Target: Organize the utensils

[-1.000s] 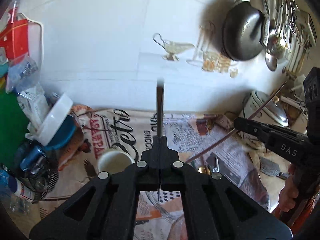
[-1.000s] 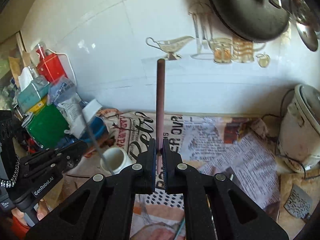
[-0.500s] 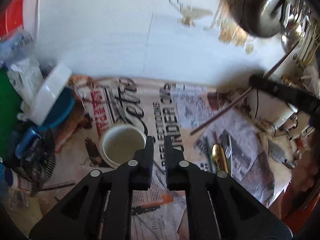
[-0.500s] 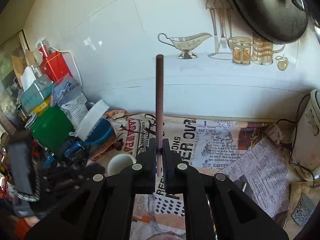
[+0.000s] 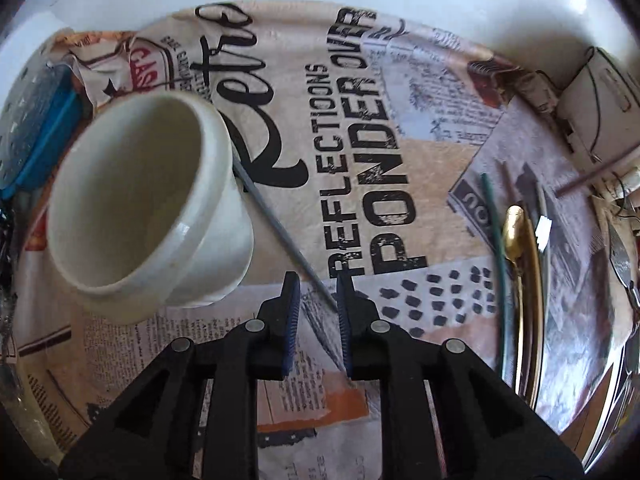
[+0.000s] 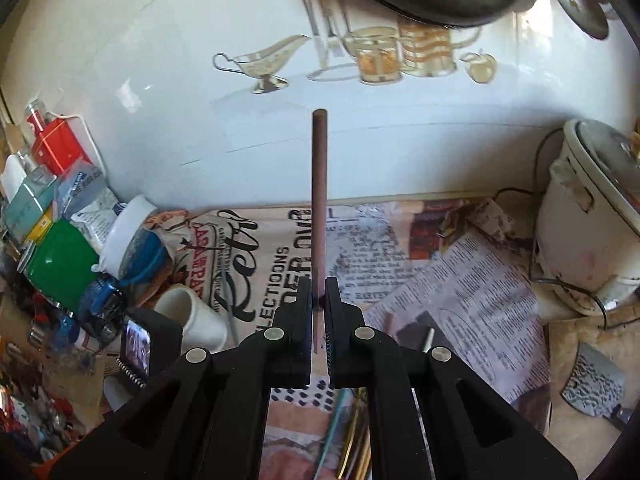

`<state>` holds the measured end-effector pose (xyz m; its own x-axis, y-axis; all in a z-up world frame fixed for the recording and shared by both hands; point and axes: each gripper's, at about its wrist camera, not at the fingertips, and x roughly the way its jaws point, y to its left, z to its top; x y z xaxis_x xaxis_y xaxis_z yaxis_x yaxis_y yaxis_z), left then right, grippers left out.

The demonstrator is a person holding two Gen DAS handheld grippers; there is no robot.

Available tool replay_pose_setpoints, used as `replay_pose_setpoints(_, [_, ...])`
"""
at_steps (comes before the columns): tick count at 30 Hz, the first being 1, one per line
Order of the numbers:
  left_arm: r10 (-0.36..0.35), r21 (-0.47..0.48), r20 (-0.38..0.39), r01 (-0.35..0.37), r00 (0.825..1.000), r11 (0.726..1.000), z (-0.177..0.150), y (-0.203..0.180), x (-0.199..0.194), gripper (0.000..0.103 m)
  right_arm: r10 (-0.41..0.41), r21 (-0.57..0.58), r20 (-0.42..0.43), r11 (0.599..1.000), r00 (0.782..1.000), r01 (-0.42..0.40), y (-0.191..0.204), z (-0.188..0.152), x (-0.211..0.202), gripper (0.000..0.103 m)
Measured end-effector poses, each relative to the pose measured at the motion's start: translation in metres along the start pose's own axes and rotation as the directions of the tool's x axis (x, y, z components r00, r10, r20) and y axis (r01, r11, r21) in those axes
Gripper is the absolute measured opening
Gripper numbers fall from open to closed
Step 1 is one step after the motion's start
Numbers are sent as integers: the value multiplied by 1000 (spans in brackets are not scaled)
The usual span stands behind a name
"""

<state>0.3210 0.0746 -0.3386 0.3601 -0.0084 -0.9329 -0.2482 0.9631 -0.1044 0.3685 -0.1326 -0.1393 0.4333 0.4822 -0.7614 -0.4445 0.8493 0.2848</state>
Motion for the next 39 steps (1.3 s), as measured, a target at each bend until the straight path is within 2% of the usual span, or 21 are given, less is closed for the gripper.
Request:
replay_pose_setpoints(6, [21, -43, 1, -21, 1000, 999, 0, 5, 17, 16, -18, 30, -15, 999, 1000, 19, -13, -8, -2, 5])
replay_pose_setpoints(10, [21, -47, 22, -20, 1000, 999, 0, 5, 18, 7, -21, 39, -19, 999, 1000, 22, -17, -12, -6, 5])
replay_pose_setpoints(16, [-68, -14, -16, 68, 998, 998, -14, 7, 12, 1, -20, 38, -20, 999, 1000, 21, -17, -21, -10, 5])
replay_pose_setpoints(18, [-96, 14, -41, 97, 995, 995, -29, 4, 6, 1, -18, 38, -22, 999, 1000, 19, -17, -25, -11, 5])
replay_pose_setpoints(22, [-117, 132, -106, 131, 987, 983, -65, -10, -8, 1, -11, 53, -31, 999, 999, 13, -18, -35, -12, 5])
replay_pose_setpoints(25, [-126, 233, -178, 166, 976, 958, -94, -25, -18, 1, -5, 62, -41, 998, 999, 8, -20, -44, -12, 5])
replay_pose_setpoints(28, [-113, 288, -227, 177, 967, 941, -105, -35, -22, 2, -1, 71, -49, 997, 999, 5, -23, -52, -14, 5])
replay_pose_setpoints(30, [-96, 293, -224, 161, 970, 943, -103, -37, -21, 9, 2, 79, -53, 997, 999, 3, -25, -55, -15, 5])
replay_pose_setpoints(33, [-101, 244, -210, 152, 973, 958, -83, -38, -15, 18, -1, 88, -52, 996, 999, 5, -29, -58, -17, 5])
replay_pose_setpoints(39, [-86, 224, -180, 126, 980, 966, -29, -52, 3, 18, -7, 101, -52, 995, 999, 12, -40, -59, -21, 5])
